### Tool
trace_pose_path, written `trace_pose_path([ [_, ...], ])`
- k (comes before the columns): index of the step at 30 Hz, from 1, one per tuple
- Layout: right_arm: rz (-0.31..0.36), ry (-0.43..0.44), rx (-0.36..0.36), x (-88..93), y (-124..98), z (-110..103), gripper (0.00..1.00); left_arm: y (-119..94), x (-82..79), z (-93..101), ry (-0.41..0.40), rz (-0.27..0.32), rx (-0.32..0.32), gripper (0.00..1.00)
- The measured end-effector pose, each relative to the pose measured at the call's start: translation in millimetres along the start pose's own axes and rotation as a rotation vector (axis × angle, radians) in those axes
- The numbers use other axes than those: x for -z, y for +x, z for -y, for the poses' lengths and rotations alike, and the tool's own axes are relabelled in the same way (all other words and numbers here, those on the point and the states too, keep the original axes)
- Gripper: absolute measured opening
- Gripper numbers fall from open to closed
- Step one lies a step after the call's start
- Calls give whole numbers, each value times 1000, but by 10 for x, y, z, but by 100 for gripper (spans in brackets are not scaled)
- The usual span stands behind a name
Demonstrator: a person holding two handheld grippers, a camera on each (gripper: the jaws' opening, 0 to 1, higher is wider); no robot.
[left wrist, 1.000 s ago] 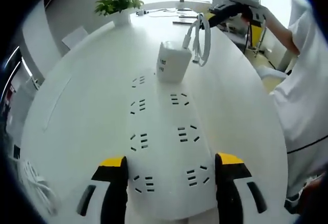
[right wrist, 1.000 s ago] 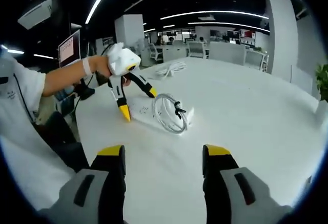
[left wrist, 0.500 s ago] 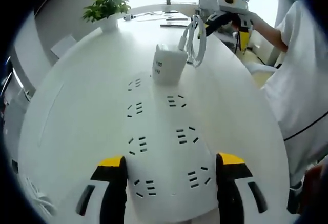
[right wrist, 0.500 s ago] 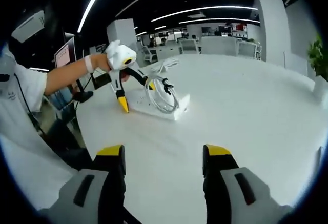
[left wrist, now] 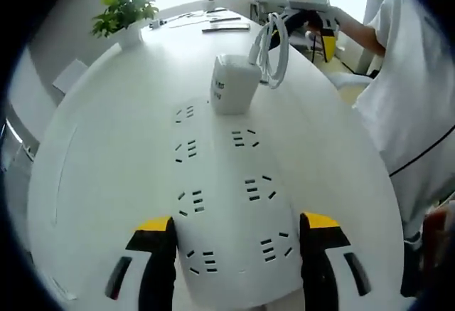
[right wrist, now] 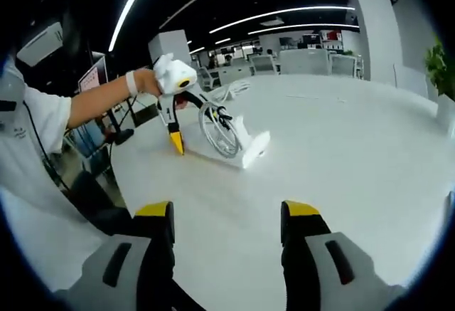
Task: Straighten the power strip on the desk, plug the charger into it
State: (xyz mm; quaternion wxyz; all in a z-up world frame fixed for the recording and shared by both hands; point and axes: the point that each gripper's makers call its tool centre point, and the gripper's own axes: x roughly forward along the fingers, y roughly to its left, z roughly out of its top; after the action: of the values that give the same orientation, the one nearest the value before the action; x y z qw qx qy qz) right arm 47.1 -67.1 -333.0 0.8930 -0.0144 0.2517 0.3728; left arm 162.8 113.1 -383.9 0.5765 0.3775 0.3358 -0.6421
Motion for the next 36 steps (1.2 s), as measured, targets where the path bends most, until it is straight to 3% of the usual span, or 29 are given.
trace_pose_path([
  [18, 0, 23, 11, 26, -67, -69, 59, 35, -32, -22, 73, -13, 41, 71],
  [36, 15, 43, 29, 0, -140, -108, 60, 42, -72, -3, 6, 5, 13, 73],
])
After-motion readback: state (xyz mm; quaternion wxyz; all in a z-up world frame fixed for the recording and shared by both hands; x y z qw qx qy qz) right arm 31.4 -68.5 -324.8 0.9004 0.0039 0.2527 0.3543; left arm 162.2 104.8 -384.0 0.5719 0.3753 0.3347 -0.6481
